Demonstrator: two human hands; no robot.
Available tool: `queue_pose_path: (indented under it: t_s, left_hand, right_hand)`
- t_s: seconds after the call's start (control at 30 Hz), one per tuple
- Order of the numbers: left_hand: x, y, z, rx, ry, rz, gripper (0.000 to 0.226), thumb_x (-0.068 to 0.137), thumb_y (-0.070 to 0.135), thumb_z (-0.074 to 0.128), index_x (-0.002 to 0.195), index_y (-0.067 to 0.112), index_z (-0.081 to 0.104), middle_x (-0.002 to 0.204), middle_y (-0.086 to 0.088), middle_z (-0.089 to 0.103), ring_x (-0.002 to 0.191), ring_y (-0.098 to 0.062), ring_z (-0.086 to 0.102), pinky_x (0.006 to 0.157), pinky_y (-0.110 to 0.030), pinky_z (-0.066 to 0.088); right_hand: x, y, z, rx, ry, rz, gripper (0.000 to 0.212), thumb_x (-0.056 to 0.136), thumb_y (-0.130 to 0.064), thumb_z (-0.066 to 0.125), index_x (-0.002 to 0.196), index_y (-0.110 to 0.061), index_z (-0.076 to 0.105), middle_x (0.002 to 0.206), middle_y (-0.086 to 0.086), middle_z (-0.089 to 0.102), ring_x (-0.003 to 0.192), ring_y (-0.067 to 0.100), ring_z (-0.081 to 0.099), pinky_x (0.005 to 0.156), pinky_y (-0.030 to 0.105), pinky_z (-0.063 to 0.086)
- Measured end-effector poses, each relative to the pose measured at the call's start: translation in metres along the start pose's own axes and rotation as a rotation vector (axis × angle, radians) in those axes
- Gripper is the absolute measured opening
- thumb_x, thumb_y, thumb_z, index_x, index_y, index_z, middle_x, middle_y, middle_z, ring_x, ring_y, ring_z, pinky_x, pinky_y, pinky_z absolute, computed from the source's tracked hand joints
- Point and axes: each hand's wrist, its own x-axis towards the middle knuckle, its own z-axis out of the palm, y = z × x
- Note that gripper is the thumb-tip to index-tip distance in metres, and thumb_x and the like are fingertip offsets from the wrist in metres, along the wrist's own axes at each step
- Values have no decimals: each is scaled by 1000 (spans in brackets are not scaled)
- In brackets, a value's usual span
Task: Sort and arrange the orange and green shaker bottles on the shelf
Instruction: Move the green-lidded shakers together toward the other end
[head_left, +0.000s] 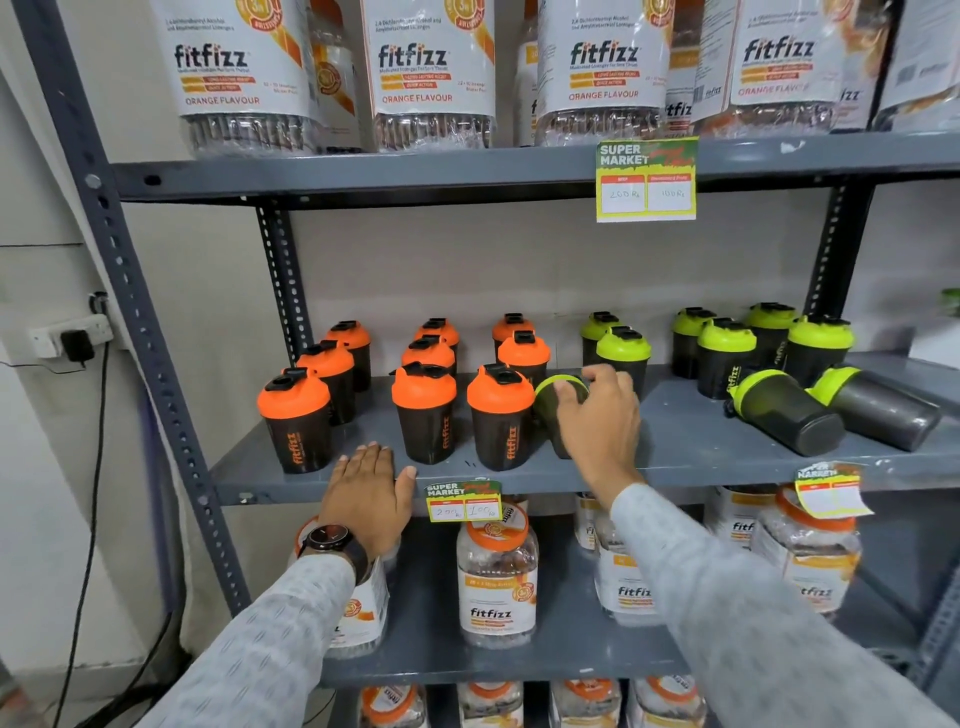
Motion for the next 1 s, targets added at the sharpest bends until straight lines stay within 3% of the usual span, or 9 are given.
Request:
queue_pose_path:
  t_s: [0.13,0.2,0.3,0.43,0.6,0.77,1.0]
  left_hand:
    - [1,-2,1,3,-2,4,80,97,57,5,157,12,34,164,-10,35,153,-26,28,126,-42,16]
    - [1,-2,1,3,0,7,79,99,57,7,157,12,34,164,-10,35,153,-26,29,126,-43,16]
    - [1,-2,1,1,3,9,82,97,58,5,157,12,35,163,-10,35,153,-26,29,126,-43,16]
    - [2,-3,4,-2,28,0,91,91,60,-2,155,10,39,162,-12,39,151,-27,32,126,-43,17]
    - [2,-1,5,12,20,-14,77,100,56,7,156,11,36,163,-10,36,152,-25,29,126,-42,15]
    - [1,0,4,9,24,-15,82,96,57,5,155,11,38,162,-11,38,152,-26,31,126,-43,17]
    - [0,1,3,-3,18,-14,72,103,54,12,156,11,36,163,-10,35,153,-26,29,127,-43,16]
  right_hand:
    - [41,10,1,-173,-396,292,79,81,-66,71,133,-8,60,135,17,62,123,39,57,95,43,50]
    - [51,15,2,-93,-552,404,84,77,-62,79,138,-9,56,137,15,61,122,36,59,91,41,53]
    - [57,24,2,33,-631,552,84,71,-53,87,138,-14,54,129,10,63,111,31,62,70,37,52]
    - [62,35,2,126,-572,546,72,66,-47,90,119,-13,57,103,8,70,90,25,69,66,34,53]
    - [72,45,-15,319,-388,492,65,58,-41,93,109,-11,68,98,8,75,86,25,73,68,32,57]
    - [71,55,-40,174,-157,319,73,56,-42,95,110,-16,54,112,7,70,101,29,67,88,41,57]
    - [42,76,-46,60,38,204,83,57,-44,98,110,-14,43,105,8,63,100,35,64,74,37,44]
